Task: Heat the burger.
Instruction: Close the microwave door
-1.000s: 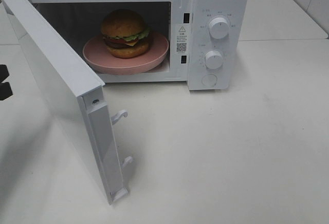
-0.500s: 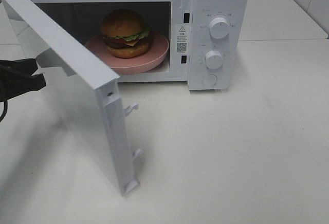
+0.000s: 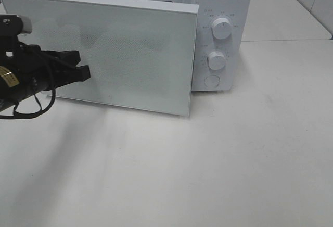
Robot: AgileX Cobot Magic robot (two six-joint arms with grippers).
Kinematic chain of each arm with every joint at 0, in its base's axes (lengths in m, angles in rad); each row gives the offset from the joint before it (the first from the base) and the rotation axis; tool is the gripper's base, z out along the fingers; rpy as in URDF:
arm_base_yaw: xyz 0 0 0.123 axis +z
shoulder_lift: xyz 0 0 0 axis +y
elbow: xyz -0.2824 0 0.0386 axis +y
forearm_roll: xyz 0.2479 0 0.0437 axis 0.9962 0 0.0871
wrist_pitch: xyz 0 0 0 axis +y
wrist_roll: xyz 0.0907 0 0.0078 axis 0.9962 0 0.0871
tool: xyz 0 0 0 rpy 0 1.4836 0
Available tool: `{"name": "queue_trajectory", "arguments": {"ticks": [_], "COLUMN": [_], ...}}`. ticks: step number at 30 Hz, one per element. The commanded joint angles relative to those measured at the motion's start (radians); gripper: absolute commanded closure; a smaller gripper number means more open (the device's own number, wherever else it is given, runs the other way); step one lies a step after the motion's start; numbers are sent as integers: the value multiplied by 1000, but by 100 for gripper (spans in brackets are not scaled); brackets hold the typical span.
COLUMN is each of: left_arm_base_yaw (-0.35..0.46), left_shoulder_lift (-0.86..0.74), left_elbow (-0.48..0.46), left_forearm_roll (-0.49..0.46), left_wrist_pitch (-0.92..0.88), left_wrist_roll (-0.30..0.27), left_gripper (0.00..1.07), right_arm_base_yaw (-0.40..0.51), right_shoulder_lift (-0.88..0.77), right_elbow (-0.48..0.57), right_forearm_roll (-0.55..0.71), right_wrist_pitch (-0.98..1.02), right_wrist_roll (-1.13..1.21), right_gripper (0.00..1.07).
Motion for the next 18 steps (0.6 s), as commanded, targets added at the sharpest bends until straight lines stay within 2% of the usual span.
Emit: {"name": "queue_trajectory", "arguments": {"ticks": [1, 11, 18], "left_arm_base_yaw": [-30, -95, -119], "left_shoulder_lift": [17, 104, 151], "left_elbow": [-47, -230, -343], "left_forearm_roll": [-27, -99, -115], "left_wrist_pitch": [35, 103, 153], "left_wrist_roll": [16, 60, 60], "left_gripper": [107, 107, 107], "right_arm_base_yaw": [-3, -3, -3], "right_shoulder_lift": [-25, -25, -25], "right_elbow": [0, 0, 0], "right_forearm_roll": [2, 2, 2], "right_wrist_pitch": [-10, -10, -10], "right_wrist_roll": [2, 2, 2], "right_gripper": [34, 34, 34]}}
